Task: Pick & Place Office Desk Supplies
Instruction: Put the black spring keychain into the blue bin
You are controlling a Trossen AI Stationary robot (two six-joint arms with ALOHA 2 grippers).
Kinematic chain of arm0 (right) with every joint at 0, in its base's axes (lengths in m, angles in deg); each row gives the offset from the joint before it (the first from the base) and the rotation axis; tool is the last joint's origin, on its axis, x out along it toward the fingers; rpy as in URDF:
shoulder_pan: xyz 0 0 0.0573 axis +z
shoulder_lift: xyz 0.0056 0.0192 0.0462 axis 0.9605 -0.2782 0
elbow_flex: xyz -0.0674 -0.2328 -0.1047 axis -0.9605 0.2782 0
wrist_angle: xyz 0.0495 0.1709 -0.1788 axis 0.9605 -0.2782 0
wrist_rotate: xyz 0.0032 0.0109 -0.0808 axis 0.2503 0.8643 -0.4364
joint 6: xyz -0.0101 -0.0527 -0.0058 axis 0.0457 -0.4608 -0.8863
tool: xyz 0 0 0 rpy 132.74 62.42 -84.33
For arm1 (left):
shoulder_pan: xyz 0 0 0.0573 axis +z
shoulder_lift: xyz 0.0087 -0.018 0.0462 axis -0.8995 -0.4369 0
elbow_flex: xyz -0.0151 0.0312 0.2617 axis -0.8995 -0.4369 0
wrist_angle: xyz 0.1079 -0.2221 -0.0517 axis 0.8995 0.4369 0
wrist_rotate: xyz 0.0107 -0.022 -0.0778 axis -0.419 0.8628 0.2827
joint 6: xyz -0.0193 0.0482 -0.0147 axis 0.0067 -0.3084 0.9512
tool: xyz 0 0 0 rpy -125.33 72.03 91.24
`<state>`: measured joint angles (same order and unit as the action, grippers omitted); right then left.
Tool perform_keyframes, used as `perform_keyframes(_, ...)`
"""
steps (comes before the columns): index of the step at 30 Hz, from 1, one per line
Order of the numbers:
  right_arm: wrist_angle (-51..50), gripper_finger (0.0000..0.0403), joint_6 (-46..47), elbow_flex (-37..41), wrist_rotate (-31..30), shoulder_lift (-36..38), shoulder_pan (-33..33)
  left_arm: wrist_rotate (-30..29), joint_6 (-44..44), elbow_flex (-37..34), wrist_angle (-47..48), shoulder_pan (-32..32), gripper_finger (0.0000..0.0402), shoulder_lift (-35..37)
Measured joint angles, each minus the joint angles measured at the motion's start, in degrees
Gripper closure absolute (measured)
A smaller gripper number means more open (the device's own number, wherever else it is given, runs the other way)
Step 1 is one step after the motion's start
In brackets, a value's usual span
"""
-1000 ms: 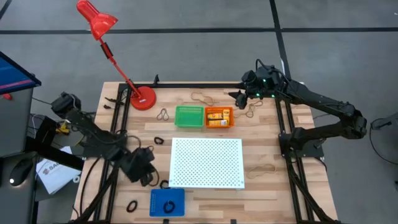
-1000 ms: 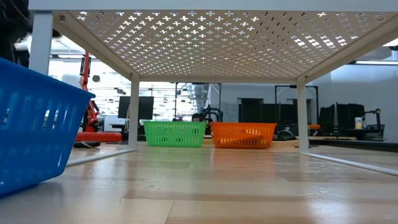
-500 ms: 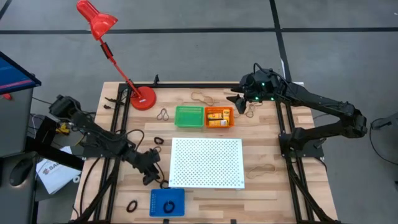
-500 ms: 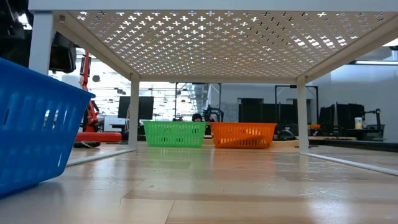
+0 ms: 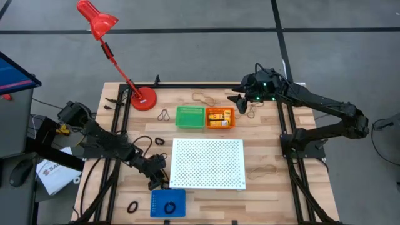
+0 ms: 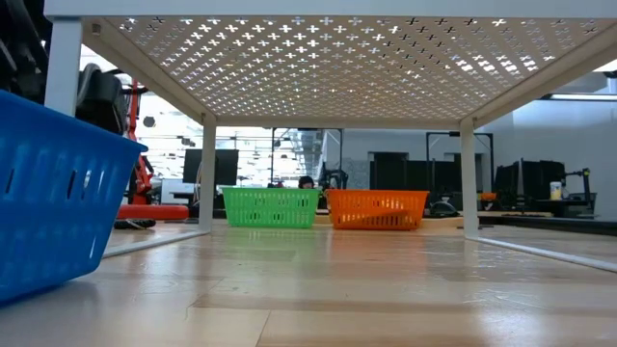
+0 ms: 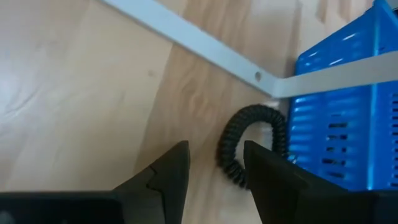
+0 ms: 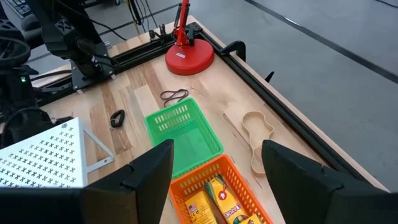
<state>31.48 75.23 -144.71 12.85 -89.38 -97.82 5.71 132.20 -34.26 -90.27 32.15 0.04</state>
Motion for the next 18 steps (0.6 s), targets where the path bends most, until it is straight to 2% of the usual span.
perform_keyframes(3, 0.0, 0.0163, 0.0, 0.0, 0.0, 0.0, 0.0, 0.9, -0.2, 0.0, -3.2, 0.0, 0.0252, -1.1)
perform_keyframes(9, 0.1, 0.0163, 0.0, 0.0, 0.0, 0.0, 0.0, 1.2, 0.1, 0.1, -3.9, -0.3, 0.0253, -3.3)
perform_keyframes(18, -0.6, 0.0163, 0.2, 0.0, 0.0, 0.0, 0.0, 5.0, 0.4, 0.1, -4.9, -0.2, 0.0258, -5.0)
